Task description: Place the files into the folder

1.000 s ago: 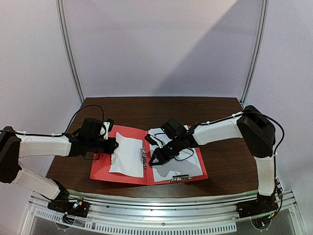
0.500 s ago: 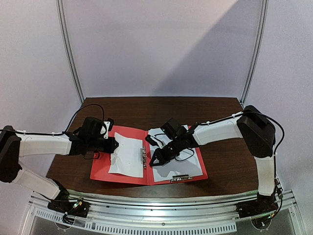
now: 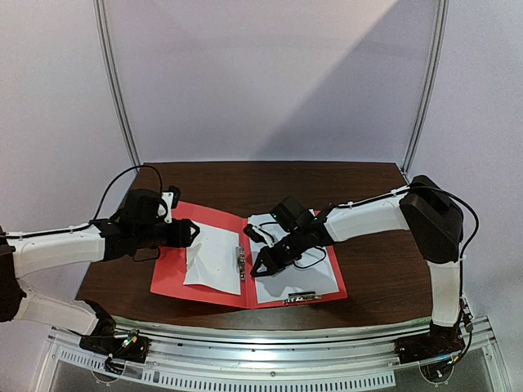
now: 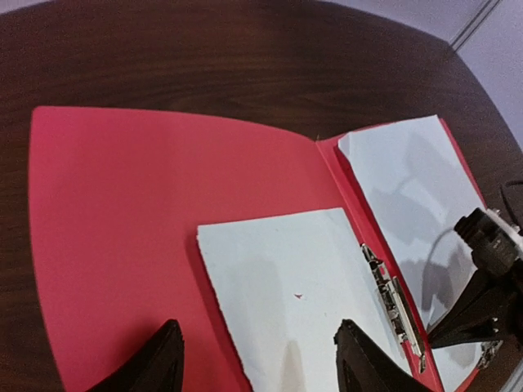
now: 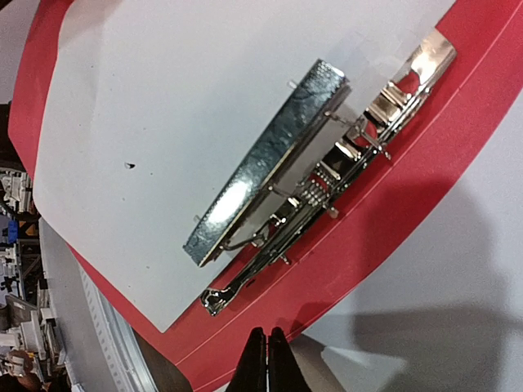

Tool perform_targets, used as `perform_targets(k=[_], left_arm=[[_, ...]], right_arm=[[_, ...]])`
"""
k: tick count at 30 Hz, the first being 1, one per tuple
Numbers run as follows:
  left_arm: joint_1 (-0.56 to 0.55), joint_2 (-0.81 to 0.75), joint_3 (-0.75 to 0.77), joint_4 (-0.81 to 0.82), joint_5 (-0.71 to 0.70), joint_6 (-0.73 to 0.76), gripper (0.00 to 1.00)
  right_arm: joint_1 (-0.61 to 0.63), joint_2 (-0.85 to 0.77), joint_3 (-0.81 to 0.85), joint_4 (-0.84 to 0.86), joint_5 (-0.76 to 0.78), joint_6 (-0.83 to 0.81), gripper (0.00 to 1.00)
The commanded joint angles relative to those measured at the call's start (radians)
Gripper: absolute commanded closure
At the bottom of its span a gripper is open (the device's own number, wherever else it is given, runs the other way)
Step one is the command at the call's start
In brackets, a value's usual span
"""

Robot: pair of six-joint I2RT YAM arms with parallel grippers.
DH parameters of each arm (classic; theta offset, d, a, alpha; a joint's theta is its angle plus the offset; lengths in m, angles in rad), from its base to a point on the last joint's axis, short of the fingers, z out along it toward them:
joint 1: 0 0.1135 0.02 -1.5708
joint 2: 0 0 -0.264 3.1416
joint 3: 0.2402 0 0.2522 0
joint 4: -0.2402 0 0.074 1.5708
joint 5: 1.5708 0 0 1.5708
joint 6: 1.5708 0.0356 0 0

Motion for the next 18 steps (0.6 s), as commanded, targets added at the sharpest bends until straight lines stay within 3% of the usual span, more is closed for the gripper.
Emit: perform_targets(k=[1,5,7,18], left_arm=[[0.008,-0.069,0.024,-0.08,-0.061,-0.008,0.37],[0.007,-0.084,0.014,-0.12,-0.073,-0.032,0.39],[0.007,-0.087,-0.002,-0.122,-0.071,-0.049,0.41],[0.005,-0.144,-0.067,-0.12,-0.08,-0.084,0.43]], right_arm=[[0.005,-0.044,-0.023,0.019,-0.011,0.013,0.93],[0.015,-0.045,-0.043,0.088,-0.068,0.091,0.7],[0.022,-0.05,-0.057,0.14,-0.088,0.132,0.64],[0.025,-0.021,-0.066,0.295,-0.148,0.324,0.6]])
